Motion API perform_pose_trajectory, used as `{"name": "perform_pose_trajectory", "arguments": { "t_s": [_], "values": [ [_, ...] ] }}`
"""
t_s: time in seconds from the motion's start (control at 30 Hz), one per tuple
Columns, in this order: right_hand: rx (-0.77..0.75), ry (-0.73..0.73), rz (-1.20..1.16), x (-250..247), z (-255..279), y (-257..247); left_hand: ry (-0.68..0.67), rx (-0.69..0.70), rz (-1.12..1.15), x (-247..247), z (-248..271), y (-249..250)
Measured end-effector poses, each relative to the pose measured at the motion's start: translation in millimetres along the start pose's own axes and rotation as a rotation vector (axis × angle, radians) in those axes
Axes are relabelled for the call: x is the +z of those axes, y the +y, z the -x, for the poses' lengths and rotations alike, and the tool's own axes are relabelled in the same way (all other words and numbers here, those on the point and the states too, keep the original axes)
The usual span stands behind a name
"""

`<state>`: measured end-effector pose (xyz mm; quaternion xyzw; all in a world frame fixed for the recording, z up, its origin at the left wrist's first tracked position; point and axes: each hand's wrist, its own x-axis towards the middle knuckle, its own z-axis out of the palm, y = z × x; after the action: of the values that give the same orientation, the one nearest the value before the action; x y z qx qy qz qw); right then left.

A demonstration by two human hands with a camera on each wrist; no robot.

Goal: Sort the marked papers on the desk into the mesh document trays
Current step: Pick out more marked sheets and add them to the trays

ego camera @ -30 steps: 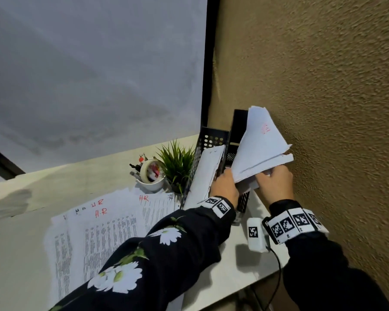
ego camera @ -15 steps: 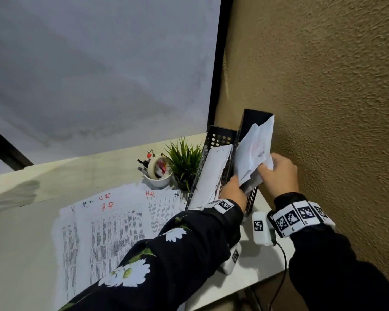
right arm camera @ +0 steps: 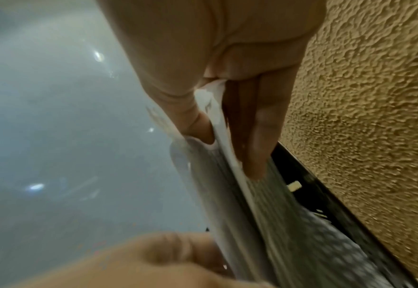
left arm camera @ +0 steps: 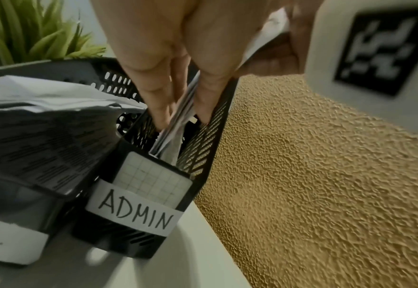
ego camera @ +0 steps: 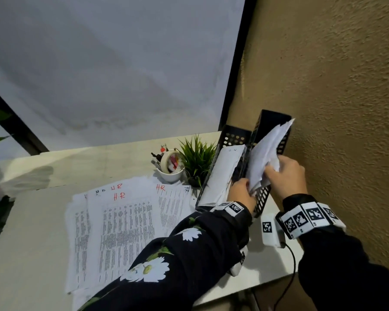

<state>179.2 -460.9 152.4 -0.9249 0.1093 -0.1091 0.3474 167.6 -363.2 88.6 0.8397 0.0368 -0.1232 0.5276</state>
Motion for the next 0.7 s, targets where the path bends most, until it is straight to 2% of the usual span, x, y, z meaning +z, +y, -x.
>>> {"name": "perform_pose_trajectory", "arguments": {
  "t_s": [0.13, 0.23, 0.33, 0.4, 0.47, 0.53, 0.6, 0.7],
  "values": [
    [0.020, -0.005, 0.026, 3, 4, -8, 0.011, 0.054, -0.022, -19, 10, -7],
    [-0.017, 0.154, 0.033, -4, 7, -25, 0.100, 0.038, 0.080, -58, 27, -33],
    [-0.056, 0.296, -0.080, -6, 20, -50, 0.276, -0.124, 0.111, -112, 44, -100],
    [-0.180, 0.313, -0.093, 6, 35, -64, 0.405, -0.328, 0.046, -148, 57, -156],
    [-0.333, 0.219, -0.103, 34, 51, -74, 0.476, -0.549, -0.124, -179, 73, -205],
    [-0.392, -0.027, -0.140, 75, 70, -76, 0.432, -0.765, -0.318, -202, 90, -238],
    [-0.266, -0.318, -0.168, 123, 91, -66, 0.398, -0.885, -0.381, -216, 104, -257],
    [-0.020, -0.626, -0.178, 183, 126, -44, 0.451, -0.891, -0.330, -224, 111, -276]
  ]
}}
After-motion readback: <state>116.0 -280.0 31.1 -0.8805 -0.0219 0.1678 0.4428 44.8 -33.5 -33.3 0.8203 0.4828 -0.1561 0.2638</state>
